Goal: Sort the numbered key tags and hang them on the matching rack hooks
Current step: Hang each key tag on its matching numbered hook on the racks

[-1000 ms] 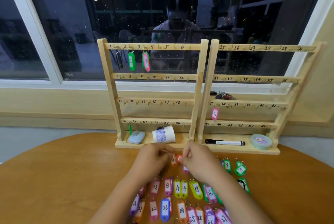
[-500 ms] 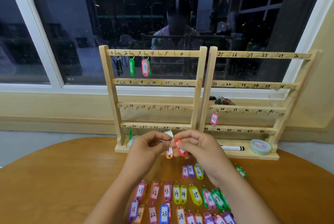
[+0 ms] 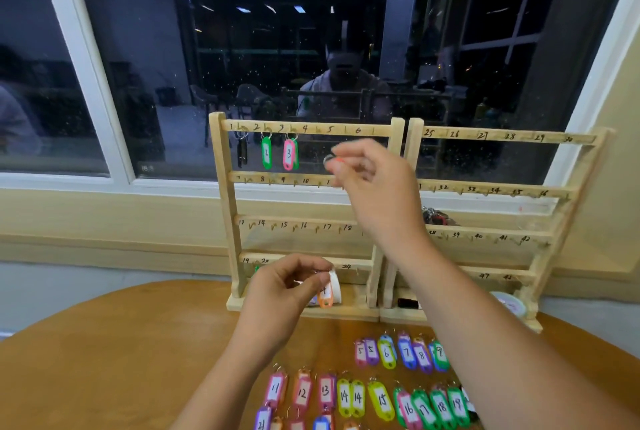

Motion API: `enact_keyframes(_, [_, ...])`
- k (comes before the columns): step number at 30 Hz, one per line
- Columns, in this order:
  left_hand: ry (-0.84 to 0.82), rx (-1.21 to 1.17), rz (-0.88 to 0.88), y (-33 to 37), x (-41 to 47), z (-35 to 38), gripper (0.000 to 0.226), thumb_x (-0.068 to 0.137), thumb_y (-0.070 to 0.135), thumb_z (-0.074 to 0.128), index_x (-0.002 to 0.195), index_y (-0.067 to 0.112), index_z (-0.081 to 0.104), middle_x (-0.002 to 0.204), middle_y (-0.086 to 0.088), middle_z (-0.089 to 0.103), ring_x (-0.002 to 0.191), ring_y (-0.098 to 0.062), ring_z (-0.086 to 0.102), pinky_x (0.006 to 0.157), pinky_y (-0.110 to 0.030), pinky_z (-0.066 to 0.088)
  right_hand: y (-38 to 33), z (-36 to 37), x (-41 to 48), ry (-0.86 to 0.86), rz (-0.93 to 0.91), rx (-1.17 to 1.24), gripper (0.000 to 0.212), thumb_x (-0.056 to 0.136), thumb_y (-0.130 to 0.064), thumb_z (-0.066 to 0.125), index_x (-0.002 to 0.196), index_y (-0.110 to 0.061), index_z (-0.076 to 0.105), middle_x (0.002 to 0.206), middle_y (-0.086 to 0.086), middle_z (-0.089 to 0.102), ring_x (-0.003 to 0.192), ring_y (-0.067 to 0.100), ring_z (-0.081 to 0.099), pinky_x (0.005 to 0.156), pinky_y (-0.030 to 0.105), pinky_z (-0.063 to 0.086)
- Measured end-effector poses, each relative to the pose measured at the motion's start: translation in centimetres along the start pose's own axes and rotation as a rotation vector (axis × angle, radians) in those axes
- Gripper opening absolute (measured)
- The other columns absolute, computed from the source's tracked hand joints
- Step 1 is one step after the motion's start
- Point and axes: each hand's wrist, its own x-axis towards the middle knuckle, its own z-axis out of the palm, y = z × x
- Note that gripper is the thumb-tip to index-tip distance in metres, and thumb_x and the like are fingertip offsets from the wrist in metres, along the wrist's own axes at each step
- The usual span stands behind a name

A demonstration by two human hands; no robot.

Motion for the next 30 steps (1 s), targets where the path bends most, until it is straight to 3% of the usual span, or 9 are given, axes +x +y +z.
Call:
enact_keyframes(5, [0.000,0.020,0.016,0.2,-0.1,0.0,0.015,0.095,0.014,0.080,0.101,0.027,0.084,0.098,0.004,0.082,0.094,-0.015,0.076,0.080,-0.021,0.057,-1.7,1.1,4.1,0.084,-0.094,-0.070,0.006,0.101,-0.021,0.070,0.104,-0.024,0.074,0.086,-0.011,0.076,0.074,0.001,0.074,0.079,0.033,0.062])
enact_keyframes(12, [0.035,0.059,0.023,0.3,-0.1,-0.1,0.017,0.095,0.012,0.080,0.097,0.028,0.084,0.092,0.008,0.081,0.086,-0.008,0.074,0.073,-0.014,0.052,-1.3,2.2,5.8,0.068,-0.127,-0.246,0.010,0.100,-0.017,0.069,0.106,-0.024,0.073,0.084,-0.012,0.074,0.077,0.010,0.074,0.079,0.037,0.061])
enact_keyframes(16, [0.036,0.079,0.027,0.3,0.0,-0.2,0.017,0.096,0.016,0.079,0.098,0.032,0.083,0.093,0.008,0.081,0.087,-0.011,0.074,0.075,-0.020,0.056,-0.7,2.7,5.5,0.048,-0.135,-0.319,0.013,0.101,-0.015,0.064,0.099,-0.027,0.070,0.084,-0.011,0.071,0.073,0.016,0.073,0.071,0.041,0.061])
enact_keyframes(30, [0.039,0.099,0.007,0.3,0.1,-0.4,0.017,0.097,0.017,0.079,0.100,0.033,0.083,0.095,0.011,0.081,0.091,-0.010,0.074,0.078,-0.022,0.055,-1.4,2.9,5.6,0.100,-0.184,-0.260,0.016,0.102,-0.013,0.063,0.108,-0.024,0.072,0.088,-0.013,0.069,0.075,0.015,0.072,0.071,0.042,0.061])
